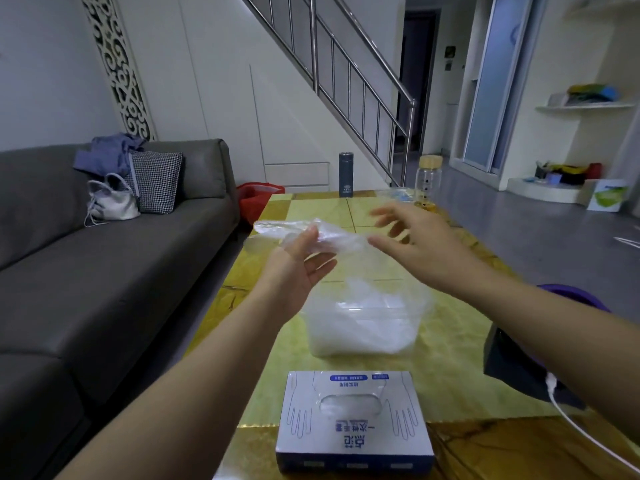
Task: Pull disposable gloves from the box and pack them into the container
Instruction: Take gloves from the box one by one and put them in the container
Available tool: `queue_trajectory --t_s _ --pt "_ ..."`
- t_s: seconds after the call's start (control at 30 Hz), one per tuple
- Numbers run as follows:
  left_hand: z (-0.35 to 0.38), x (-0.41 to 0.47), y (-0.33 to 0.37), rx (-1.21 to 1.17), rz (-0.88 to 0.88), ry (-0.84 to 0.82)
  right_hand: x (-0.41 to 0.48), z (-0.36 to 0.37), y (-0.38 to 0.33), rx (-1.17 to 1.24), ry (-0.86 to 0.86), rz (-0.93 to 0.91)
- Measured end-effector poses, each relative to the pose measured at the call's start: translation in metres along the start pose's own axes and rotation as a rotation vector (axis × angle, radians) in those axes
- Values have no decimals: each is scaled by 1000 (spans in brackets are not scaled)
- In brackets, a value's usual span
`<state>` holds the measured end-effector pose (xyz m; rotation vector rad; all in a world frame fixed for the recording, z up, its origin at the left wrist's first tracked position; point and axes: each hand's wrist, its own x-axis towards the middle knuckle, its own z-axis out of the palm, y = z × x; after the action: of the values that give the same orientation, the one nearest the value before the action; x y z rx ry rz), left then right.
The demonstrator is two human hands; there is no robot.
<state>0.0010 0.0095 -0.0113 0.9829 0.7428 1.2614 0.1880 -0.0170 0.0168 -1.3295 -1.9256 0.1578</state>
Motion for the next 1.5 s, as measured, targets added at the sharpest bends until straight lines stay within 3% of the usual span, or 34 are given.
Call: queue_trajectory --t_s 0.1,0.17,0.23,0.37,0.5,0.6,0.7,0.77,0.83,0.9,0.93,1.0,1.07,1.1,1.17,1.27,1.33,1.4,1.43,1.5 --pt "4 13 6 -13 52 52 0 9 5 587 -67 535" --pt "5 21 7 -8 62 51 -1 17 11 900 -148 721" --pt "6 27 7 5 69 41 3 23 15 1057 -122 706" --pt "9 35 8 34 110 56 23 27 17 1195 97 537" --pt "7 47 10 44 187 49 49 17 17 1122 188 344" --pt "-5 64 16 -17 230 38 62 6 20 926 128 210" --pt "-26 80 15 -43 213 -9 73 0 37 816 44 191" --pt "-37 86 9 2 186 121 74 5 54 757 -73 242" --pt "-48 92 -3 123 177 364 68 16 72 590 -241 325" --pt "-56 96 -12 340 339 587 59 26 87 420 -392 388" --pt "-55 95 -15 485 477 621 56 31 94 358 -446 396" --pt "-47 94 -23 874 834 483 55 42 107 228 -520 378" --pt "-32 92 -31 1307 1003 75 61 53 117 97 -605 352" --pt "-23 91 -36 1496 915 -166 64 59 120 34 -652 336" --pt "-12 98 -51 1783 519 -494 70 70 125 -86 -735 286" --pt "-14 114 -73 1901 3 -637 75 82 128 -379 -765 218" --pt "-17 123 -84 1899 -120 -674 73 85 124 -629 -605 107" --pt "-19 130 -92 1908 -156 -694 68 87 115 -693 -409 -11" --pt "-19 133 -95 1924 -167 -705 65 90 114 -630 -413 -12" --pt "-20 137 -104 1949 -181 -727 59 101 114 -470 -651 105"
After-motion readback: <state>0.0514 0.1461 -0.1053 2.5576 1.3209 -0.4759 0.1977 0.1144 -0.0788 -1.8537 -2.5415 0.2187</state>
